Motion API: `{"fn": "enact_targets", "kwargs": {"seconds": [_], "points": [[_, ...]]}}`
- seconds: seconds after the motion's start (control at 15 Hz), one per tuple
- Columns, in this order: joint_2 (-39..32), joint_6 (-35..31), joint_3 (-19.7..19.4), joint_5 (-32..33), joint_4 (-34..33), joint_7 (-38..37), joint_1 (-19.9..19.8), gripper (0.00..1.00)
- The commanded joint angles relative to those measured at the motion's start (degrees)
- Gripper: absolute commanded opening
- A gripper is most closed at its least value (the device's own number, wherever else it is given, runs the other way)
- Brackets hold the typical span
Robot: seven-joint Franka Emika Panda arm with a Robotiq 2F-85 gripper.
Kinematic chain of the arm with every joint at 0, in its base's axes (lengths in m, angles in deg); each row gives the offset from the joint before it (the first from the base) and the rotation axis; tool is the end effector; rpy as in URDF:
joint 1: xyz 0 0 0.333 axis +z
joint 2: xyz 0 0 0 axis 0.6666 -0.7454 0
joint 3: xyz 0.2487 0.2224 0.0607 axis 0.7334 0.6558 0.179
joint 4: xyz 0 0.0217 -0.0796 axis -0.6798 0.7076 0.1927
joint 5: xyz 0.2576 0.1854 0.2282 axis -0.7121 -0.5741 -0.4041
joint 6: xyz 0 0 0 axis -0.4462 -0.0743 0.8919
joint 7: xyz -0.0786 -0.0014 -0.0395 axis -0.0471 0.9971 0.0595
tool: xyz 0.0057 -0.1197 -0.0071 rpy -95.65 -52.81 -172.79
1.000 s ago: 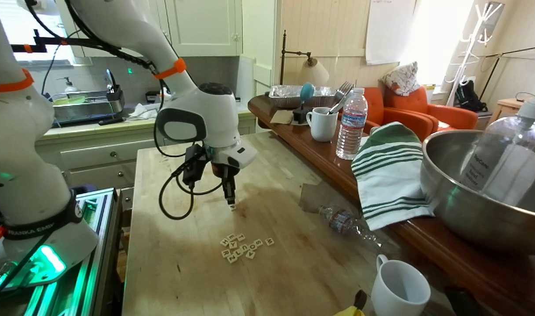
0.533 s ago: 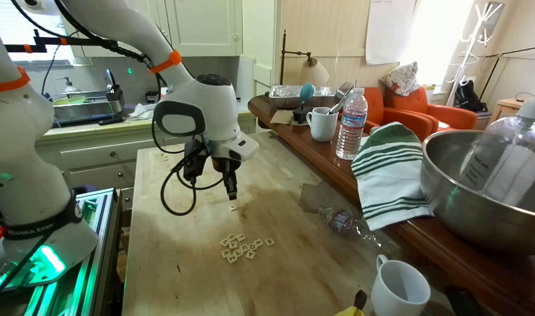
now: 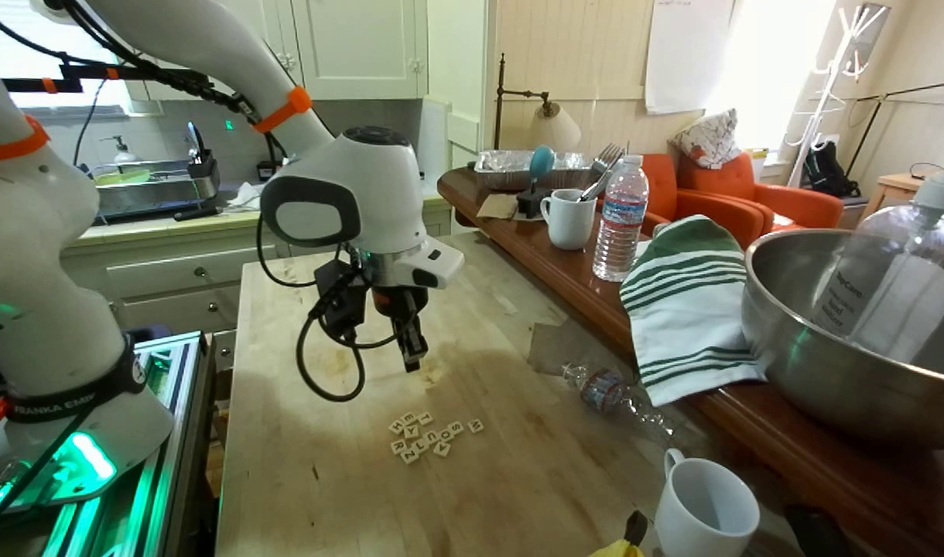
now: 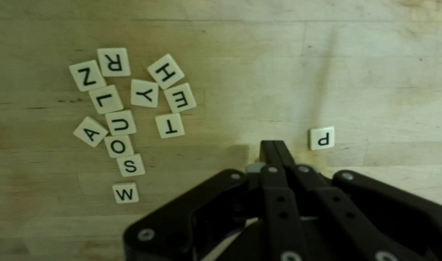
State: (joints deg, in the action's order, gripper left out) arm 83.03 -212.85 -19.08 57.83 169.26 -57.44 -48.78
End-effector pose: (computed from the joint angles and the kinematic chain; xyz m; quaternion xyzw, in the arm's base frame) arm 0.3976 -0.1084 0.2649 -0.9986 -0.0082 -0.0506 0.0155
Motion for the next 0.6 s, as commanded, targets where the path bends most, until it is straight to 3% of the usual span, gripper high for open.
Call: {"fn": "enact_targets", "kwargs": {"seconds": [0.0, 0.53], "points": [[0.23, 3.62, -2.10, 2.20, -0.32, 5.61, -0.93, 0.00], [-1.16, 5.71, -4.10, 9.18, -1.49, 7.92, -2.98, 0.00]]}}
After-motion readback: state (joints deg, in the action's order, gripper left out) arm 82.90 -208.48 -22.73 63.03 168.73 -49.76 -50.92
